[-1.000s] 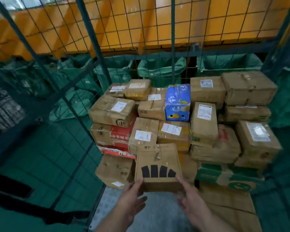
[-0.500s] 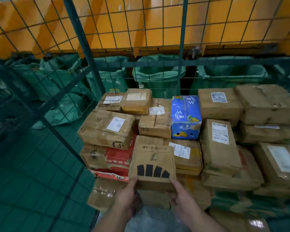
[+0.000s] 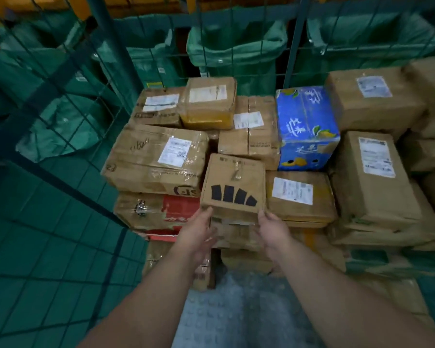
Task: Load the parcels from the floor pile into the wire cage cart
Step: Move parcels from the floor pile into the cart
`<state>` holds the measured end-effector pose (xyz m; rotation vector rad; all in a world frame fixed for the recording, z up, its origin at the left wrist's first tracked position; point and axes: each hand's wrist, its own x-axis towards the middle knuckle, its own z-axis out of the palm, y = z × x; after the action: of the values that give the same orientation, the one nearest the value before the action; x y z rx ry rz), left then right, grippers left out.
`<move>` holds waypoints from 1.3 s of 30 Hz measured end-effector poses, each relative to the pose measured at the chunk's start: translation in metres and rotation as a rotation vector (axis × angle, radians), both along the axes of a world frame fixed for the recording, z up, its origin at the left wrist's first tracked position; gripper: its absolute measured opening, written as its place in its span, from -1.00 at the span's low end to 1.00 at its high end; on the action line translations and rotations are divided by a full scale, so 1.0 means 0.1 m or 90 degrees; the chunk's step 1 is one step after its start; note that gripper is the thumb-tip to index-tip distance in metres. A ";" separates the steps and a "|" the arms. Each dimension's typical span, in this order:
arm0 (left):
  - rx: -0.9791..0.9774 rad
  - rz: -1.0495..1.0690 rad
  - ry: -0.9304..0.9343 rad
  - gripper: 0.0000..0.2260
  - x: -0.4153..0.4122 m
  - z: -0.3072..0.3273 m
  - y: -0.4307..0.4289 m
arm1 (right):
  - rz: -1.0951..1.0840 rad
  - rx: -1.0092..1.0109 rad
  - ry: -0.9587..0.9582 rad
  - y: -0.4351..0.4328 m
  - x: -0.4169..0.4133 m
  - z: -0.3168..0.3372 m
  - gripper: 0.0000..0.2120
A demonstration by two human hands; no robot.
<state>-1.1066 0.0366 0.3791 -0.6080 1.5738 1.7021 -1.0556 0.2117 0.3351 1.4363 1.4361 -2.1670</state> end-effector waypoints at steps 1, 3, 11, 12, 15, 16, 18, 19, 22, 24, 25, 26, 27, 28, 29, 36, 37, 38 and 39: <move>0.007 -0.033 -0.007 -0.62 -0.04 0.02 -0.01 | 0.000 -0.016 0.014 -0.01 -0.07 -0.02 -0.69; 0.016 -0.084 -0.007 -0.55 -0.09 0.03 -0.04 | 0.040 0.000 0.023 -0.03 -0.18 -0.06 -0.51; -0.028 -0.147 -0.017 -0.74 0.40 -0.06 -0.17 | 0.106 0.022 -0.029 -0.27 0.54 0.04 -0.71; -0.025 -0.158 -0.036 -0.74 0.54 -0.13 -0.15 | 0.078 0.004 -0.042 -0.35 0.73 -0.02 -0.78; -0.034 -0.232 -0.080 -0.74 1.04 -0.26 -0.01 | -0.020 -0.061 -0.065 -0.53 1.39 -0.06 -0.77; -0.045 -0.256 -0.084 -0.76 1.20 -0.28 0.04 | -0.030 -0.065 -0.078 -0.56 1.61 -0.03 -0.78; -0.075 -0.326 -0.081 -0.79 1.49 -0.29 0.20 | -0.055 -0.078 -0.118 -0.52 2.10 0.00 -0.81; -0.086 -0.356 -0.082 -0.80 1.61 -0.30 0.28 | -0.061 -0.084 -0.141 -0.46 2.33 0.03 -0.82; -0.098 -0.457 -0.078 -0.78 2.01 -0.27 0.64 | -0.144 -0.079 -0.152 -0.21 3.06 0.12 -0.79; -0.076 -0.540 -0.057 -0.78 2.35 -0.21 0.98 | -0.242 -0.051 -0.130 -0.05 3.61 0.25 -0.82; -0.066 -0.569 -0.041 -0.80 2.48 -0.19 1.14 | -0.285 -0.040 -0.109 0.04 3.85 0.29 -0.82; -0.058 -0.606 -0.023 -0.82 2.69 -0.12 1.33 | -0.332 -0.030 -0.097 0.13 4.14 0.32 -0.82; -0.053 -0.647 -0.008 -0.83 2.96 -0.06 1.52 | -0.391 -0.034 -0.073 0.19 4.46 0.36 -0.79; -0.052 -0.685 0.000 -0.83 3.25 0.03 1.67 | -0.439 -0.033 -0.055 0.24 4.76 0.41 -0.76; -0.043 -0.713 0.002 -0.83 3.51 0.07 1.79 | -0.472 -0.036 -0.041 0.27 5.00 0.48 -0.76; -0.016 -0.962 0.000 -0.81 6.00 0.21 2.27 | -0.692 0.005 -0.075 0.16 7.29 0.52 -0.76; -0.020 -0.979 0.008 -0.83 6.32 0.17 2.30 | -0.717 0.004 -0.081 0.12 7.61 0.50 -0.74; -0.024 -0.997 0.014 -0.85 6.65 0.15 2.33 | -0.743 0.005 -0.086 0.08 7.94 0.50 -0.74; -0.023 -1.017 0.019 -0.85 7.01 0.13 2.38 | -0.771 0.010 -0.088 0.06 8.30 0.50 -0.74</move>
<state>-0.4057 0.2747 0.3917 0.6116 1.3540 0.4299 -0.2258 0.2177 0.3848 2.8575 0.4810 -2.4321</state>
